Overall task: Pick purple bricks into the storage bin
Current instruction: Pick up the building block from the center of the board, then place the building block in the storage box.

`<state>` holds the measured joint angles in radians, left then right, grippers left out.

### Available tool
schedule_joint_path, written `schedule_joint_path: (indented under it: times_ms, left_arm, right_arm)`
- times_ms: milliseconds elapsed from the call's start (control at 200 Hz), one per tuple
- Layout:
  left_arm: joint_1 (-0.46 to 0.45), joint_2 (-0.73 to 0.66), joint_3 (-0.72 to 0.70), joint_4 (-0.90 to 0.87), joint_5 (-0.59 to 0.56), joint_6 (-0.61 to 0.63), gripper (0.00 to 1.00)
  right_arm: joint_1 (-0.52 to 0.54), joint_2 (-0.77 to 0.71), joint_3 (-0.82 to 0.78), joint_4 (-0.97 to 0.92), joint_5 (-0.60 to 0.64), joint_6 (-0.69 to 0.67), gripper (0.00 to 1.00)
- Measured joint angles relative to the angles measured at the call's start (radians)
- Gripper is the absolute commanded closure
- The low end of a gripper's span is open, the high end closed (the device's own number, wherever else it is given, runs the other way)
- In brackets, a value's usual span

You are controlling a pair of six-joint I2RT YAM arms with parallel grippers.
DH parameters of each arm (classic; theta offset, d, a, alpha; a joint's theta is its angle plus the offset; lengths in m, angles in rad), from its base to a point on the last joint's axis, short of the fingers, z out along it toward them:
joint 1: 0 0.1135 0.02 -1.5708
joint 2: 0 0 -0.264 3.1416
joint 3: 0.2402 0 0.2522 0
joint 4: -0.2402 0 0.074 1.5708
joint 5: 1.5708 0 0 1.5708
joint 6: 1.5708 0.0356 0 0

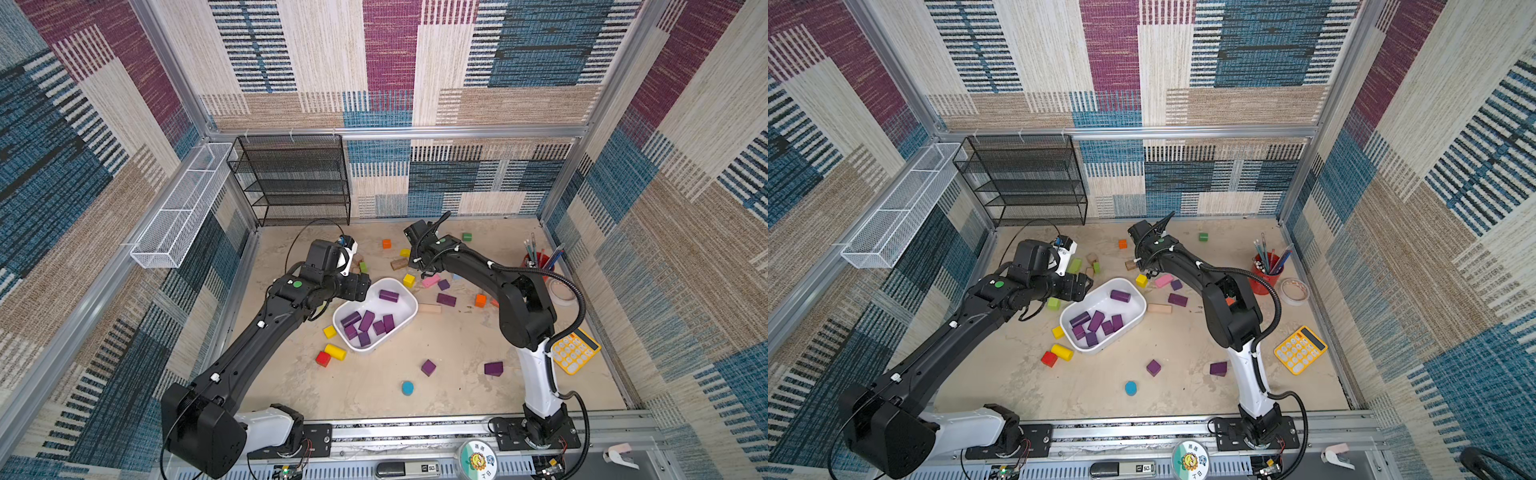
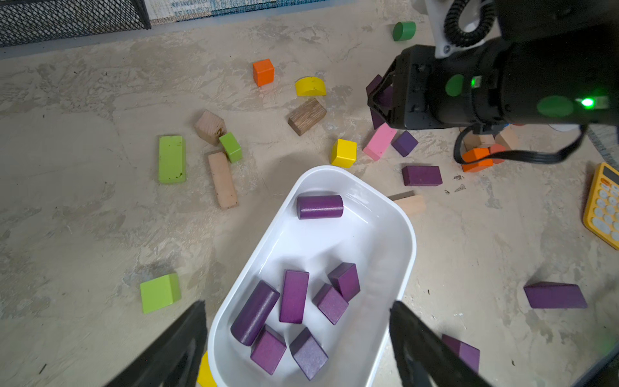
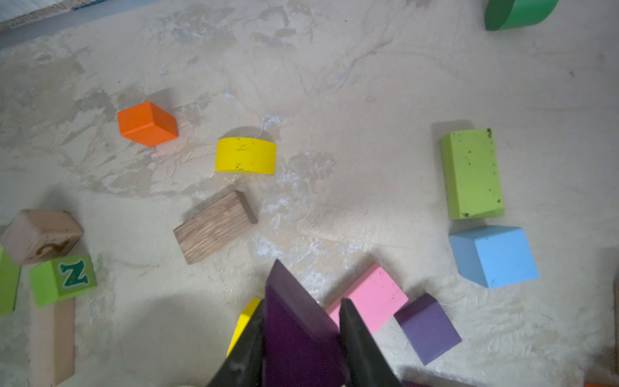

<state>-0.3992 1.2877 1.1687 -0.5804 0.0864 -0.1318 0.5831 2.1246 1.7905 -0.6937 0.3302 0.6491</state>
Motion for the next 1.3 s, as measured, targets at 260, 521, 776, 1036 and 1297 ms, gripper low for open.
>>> schedule_joint_path:
  times_ms: [260,521,776,1036,1297]
  left_arm:
    - [0.065,0.010,0.000,0.000,0.003,-0.010,0.13]
    - [0.159,0.025,0.003,0.000,0.022,-0.030,0.13]
    - [0.252,0.034,0.005,0.000,0.048,-0.056,0.14]
    - [0.306,0.047,0.005,0.000,0.078,-0.082,0.14]
    - [0.327,0.052,0.008,0.001,0.104,-0.093,0.14]
  right_arm:
    - [0.051,-0.113,-0.096,0.001,0.026,-0.021,0.66]
    - [0.151,-0.188,-0.170,0.000,0.040,-0.025,0.66]
    - [0.246,-0.199,-0.185,-0.002,0.045,-0.024,0.65]
    - [0.303,-0.149,-0.181,0.000,0.037,-0.020,0.65]
    - [0.338,-0.081,-0.156,0.022,0.014,-0.021,0.65]
